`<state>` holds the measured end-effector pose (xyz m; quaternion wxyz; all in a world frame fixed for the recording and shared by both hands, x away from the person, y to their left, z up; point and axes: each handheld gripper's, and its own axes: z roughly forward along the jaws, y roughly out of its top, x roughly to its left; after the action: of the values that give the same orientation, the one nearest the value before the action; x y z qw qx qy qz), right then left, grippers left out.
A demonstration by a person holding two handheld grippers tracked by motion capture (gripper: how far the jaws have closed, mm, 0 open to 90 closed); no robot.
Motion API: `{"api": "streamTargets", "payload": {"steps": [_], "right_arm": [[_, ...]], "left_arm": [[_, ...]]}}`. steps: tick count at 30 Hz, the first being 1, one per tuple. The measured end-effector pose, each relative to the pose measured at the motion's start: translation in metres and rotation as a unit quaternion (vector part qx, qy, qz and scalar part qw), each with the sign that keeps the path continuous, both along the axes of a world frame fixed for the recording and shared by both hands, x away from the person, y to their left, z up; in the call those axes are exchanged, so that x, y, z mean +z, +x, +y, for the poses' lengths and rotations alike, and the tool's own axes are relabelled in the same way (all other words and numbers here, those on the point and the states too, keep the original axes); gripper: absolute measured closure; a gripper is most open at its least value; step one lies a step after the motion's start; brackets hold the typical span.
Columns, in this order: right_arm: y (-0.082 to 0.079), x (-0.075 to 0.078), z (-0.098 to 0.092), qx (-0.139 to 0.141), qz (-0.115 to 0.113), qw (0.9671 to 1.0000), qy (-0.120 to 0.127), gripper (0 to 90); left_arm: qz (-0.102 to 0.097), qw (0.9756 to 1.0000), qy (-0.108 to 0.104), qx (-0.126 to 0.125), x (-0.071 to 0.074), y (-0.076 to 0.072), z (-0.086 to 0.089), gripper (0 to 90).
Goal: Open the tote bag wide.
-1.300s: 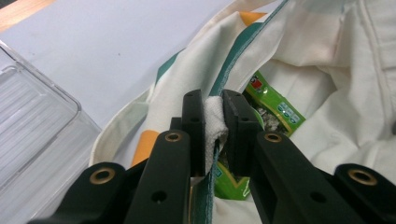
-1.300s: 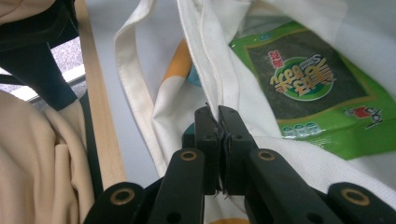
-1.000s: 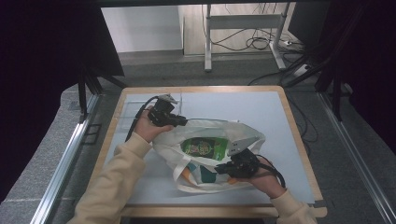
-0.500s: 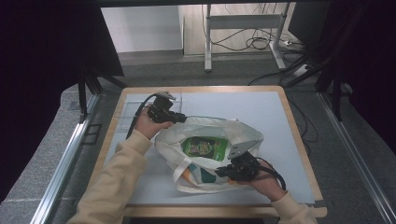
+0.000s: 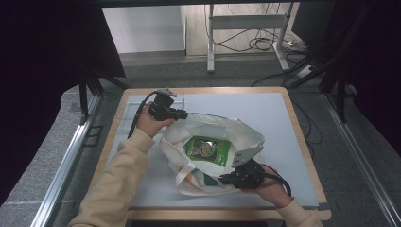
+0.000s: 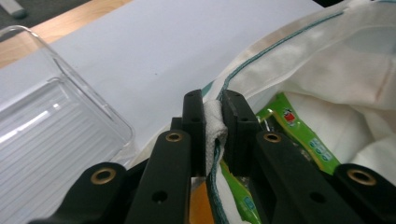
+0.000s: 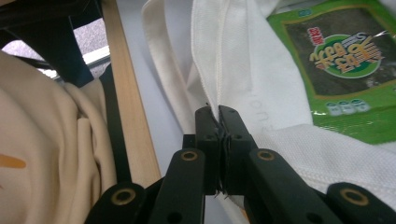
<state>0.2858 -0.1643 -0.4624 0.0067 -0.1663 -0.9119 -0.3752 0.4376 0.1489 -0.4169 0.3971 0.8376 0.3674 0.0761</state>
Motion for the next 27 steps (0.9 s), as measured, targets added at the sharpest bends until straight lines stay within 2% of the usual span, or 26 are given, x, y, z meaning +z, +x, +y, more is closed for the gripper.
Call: {"api": "streamTargets", "payload": {"steps": [9, 16, 19, 27], "right_arm": [[-0.006, -0.014, 0.006, 0.012, 0.012, 0.9997, -0.019, 86.5], [-0.008, -0.017, 0.009, 0.021, 0.013, 0.9993, -0.027, 86.6], [-0.007, -0.018, 0.009, 0.021, 0.016, 0.9993, -0.028, 86.5], [-0.006, -0.02, 0.008, 0.018, 0.016, 0.9993, -0.027, 85.9]], "left_arm": [[0.006, 0.9998, -0.009, 0.017, -0.005, 0.008, 0.003, 81.3], [0.009, 0.9995, -0.015, 0.025, -0.007, 0.012, 0.003, 81.2], [0.01, 0.9997, -0.011, 0.021, -0.007, 0.013, 0.004, 81.2], [0.011, 0.9997, -0.017, 0.011, -0.006, 0.009, 0.005, 80.8]]}}
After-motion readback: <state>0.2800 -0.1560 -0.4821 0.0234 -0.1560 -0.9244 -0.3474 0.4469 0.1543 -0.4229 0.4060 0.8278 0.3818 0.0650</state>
